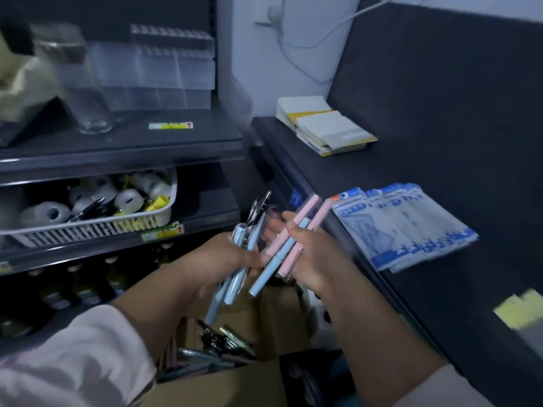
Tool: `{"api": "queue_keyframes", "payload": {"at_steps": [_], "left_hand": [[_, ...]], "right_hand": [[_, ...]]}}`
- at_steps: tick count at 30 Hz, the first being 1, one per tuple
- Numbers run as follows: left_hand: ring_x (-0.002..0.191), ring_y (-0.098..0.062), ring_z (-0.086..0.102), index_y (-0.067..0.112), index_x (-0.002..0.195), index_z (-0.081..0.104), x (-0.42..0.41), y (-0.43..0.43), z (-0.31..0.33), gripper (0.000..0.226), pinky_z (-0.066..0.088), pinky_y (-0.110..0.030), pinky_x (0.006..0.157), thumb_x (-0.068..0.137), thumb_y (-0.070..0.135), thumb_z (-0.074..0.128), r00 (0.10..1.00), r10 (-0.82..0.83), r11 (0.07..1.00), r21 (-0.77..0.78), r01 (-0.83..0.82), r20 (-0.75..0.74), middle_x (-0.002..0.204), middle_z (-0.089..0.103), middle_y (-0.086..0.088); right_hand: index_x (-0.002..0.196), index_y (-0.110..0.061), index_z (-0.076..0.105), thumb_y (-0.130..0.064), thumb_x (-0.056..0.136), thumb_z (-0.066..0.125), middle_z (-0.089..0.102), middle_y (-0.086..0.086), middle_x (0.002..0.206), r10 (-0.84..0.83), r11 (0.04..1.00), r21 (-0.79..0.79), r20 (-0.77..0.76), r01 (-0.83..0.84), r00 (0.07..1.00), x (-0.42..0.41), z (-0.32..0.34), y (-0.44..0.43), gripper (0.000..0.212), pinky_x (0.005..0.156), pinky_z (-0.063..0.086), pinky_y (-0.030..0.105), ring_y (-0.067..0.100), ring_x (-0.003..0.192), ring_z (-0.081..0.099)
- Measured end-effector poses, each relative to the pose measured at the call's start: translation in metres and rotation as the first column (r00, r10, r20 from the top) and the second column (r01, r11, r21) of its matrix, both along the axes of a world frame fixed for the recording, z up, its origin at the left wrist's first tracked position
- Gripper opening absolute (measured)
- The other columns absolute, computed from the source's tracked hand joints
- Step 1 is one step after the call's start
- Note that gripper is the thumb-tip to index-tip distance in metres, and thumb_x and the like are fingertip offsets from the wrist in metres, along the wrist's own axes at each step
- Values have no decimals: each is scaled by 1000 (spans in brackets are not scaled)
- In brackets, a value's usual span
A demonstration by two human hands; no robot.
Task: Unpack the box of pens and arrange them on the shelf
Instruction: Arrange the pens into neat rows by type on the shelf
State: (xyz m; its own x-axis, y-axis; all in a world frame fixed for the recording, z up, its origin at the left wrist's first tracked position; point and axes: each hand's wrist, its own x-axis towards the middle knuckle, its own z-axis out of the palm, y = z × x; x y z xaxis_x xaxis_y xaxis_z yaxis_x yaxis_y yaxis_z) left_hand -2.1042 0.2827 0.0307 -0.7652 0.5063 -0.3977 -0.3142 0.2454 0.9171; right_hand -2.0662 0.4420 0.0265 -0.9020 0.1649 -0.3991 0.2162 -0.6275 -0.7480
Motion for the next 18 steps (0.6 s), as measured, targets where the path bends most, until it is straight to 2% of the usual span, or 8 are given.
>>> {"api": "queue_keyframes", "payload": {"at_steps": [2,4,7,10,12,14,16,18], "left_hand": [[62,-19,65,12,65,67,7,3,11,18,54,-29,64,76,1,75,999,-48,998,26,49,-20,66,69,-8],[55,-15,63,10,72,65,15,7,21,16,51,-22,54,78,-2,72,992,-121,992,40,122,-38,61,68,-5],[55,-16,62,3,83,65,29,14,31,10,52,-22,54,78,-1,72,971,-228,972,45,232,-78,63,67,-7],[55,-16,64,-3,90,66,52,27,35,16,53,-23,55,76,-2,73,934,-346,937,22,350,-91,67,67,-11],[52,-15,64,0,81,64,74,40,37,11,52,-22,52,76,-4,73,893,-437,898,3,440,-109,62,67,-8],[51,-16,65,5,74,63,100,56,42,14,51,-22,51,75,-5,73,853,-511,858,-1,514,-110,61,68,-8],[53,-18,66,7,73,66,126,74,47,14,50,-22,50,75,-4,74,821,-563,824,7,566,-91,66,69,-12],[70,-28,69,6,84,69,153,88,55,16,53,-31,64,72,4,79,784,-618,784,19,620,-66,77,71,-17]], "right_hand": [[112,-9,57,-8,99,45,62,21,121,-75,997,-25,-21,74,997,17,14,-2,18,100,44,54,35,115,59],[106,-6,60,-9,99,47,67,20,113,-172,984,-52,-12,171,985,38,26,-4,15,93,49,54,34,107,64],[96,-3,64,-16,97,52,71,15,92,-344,939,-17,14,344,939,74,39,4,18,82,55,49,27,82,69],[104,-6,65,-15,97,53,72,15,83,-535,844,-40,26,536,845,120,46,13,17,65,60,44,26,70,71],[117,-9,62,-12,97,51,71,15,91,-638,767,-68,20,638,770,155,52,20,23,70,58,46,29,81,70],[120,-14,60,-11,98,50,70,15,99,-724,686,-96,-4,721,689,191,59,25,24,77,54,49,31,91,67],[119,-19,60,-10,99,49,70,13,97,-789,613,-105,-38,783,613,226,68,28,24,72,53,47,30,89,67],[117,-18,61,-8,99,47,69,11,91,-842,539,-89,-73,838,534,261,78,30,25,68,54,42,26,80,68]]}}
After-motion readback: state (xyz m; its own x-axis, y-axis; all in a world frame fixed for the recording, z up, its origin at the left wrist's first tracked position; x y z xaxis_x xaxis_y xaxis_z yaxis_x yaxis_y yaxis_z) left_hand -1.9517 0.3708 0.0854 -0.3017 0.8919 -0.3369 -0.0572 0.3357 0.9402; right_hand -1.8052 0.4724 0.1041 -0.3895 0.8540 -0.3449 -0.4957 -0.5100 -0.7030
